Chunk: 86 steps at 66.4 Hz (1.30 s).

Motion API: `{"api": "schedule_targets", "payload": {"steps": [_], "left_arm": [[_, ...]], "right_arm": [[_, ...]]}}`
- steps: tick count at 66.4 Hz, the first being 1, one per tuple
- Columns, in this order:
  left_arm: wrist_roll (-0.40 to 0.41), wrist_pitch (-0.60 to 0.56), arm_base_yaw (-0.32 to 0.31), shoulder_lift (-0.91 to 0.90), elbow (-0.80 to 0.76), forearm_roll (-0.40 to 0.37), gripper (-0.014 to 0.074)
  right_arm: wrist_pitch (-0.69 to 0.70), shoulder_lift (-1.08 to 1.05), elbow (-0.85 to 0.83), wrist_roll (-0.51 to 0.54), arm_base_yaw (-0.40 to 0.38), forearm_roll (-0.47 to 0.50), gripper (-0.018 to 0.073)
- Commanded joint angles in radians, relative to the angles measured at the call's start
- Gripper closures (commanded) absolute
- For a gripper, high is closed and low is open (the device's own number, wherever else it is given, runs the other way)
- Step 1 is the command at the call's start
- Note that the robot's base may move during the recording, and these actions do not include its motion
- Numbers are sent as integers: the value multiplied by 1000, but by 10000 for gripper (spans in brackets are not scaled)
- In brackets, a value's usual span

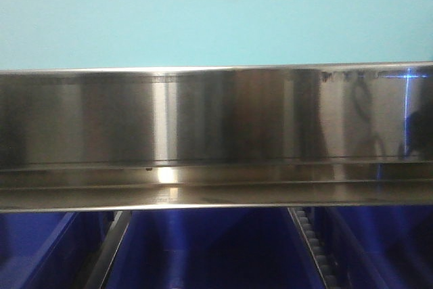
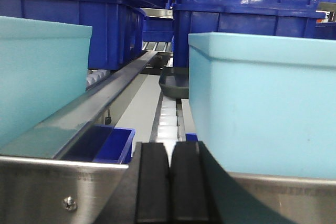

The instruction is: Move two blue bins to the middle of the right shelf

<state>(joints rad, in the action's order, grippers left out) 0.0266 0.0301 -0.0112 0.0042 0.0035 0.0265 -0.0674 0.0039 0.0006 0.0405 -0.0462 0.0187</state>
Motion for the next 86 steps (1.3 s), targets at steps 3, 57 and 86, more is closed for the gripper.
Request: {"api": "schedule_targets", "payload": {"steps": [3,57,86], "left_arm": [[-1,-12,-4,-4,-4,3,707],[-1,-19,-4,-4,-4,3,707],[-1,-156,-4,-4,-32,3,707]], "right_arm": [[16,-4,-1,6,1,-7,724],[16,-4,-1,6,1,-7,724],[200,-4,-5,6,0,-7,724]]}}
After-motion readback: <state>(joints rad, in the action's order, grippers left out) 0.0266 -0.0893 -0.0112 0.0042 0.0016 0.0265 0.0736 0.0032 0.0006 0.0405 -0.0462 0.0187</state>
